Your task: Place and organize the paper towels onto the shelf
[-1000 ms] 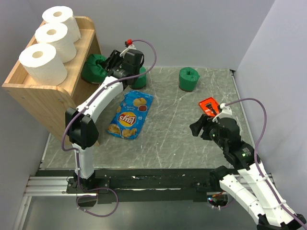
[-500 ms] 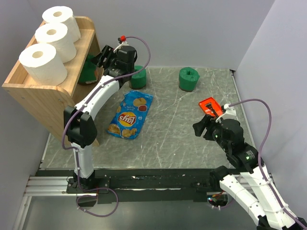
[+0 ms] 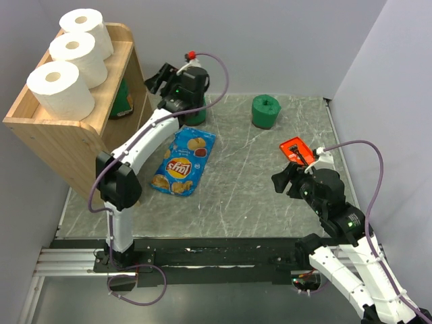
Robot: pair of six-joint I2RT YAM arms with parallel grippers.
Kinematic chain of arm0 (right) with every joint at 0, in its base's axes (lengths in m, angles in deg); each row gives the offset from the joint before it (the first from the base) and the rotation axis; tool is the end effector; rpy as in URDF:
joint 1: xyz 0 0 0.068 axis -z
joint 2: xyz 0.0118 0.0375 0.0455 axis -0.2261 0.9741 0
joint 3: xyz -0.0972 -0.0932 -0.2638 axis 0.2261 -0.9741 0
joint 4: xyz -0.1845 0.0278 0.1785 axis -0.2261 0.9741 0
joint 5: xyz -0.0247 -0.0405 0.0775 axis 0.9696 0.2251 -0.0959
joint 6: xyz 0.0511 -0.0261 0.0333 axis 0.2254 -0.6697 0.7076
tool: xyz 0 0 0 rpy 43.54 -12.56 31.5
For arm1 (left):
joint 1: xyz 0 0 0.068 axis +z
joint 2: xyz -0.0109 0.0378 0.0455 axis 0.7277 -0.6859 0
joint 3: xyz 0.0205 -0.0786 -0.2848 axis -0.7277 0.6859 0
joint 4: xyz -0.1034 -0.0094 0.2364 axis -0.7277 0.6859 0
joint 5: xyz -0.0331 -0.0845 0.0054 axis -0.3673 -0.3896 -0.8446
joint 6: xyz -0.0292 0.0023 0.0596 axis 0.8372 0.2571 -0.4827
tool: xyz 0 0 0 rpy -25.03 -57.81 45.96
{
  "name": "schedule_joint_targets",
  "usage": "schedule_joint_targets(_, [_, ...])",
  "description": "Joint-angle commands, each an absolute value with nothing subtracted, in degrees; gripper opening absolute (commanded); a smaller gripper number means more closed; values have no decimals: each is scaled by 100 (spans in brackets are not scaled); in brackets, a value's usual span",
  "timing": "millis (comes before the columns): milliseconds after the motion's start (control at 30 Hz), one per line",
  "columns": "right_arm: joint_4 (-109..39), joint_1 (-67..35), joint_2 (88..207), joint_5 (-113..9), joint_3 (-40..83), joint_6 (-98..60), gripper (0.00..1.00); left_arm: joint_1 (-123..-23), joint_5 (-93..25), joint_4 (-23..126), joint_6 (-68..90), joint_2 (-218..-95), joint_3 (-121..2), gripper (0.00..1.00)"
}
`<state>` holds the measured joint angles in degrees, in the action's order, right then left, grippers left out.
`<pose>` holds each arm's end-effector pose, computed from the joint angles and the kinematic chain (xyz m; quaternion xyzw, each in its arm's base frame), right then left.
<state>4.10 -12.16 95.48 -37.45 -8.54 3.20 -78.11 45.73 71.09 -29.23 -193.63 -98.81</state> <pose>0.0926 0.0362 0.3284 0.0615 0.8337 0.2016 0.5105 0.4163 -0.1959 0.4093 0.0345 0.7409 0.4618 0.4864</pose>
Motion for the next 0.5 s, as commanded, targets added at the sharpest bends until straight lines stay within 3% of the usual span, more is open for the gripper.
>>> schedule_joint_targets(0, [232,-1198,9399,-3863,-690,389,79,-8386,3888,8313,-1636,-19388,-10820,75])
schedule_joint_targets(133, [127,-1207,9478,-3811,-778,460,79,-8764,3150,9114,-582,-19345,-10946,75])
schedule_joint_targets(267, [-85,-1189,9829,-3453,-700,381,79,-9080,1380,9467,281,-18758,-10648,77])
schedule_joint_targets(467, [-486,-1163,10813,-2739,-85,214,79,-9231,-594,8466,739,-17011,-8349,94])
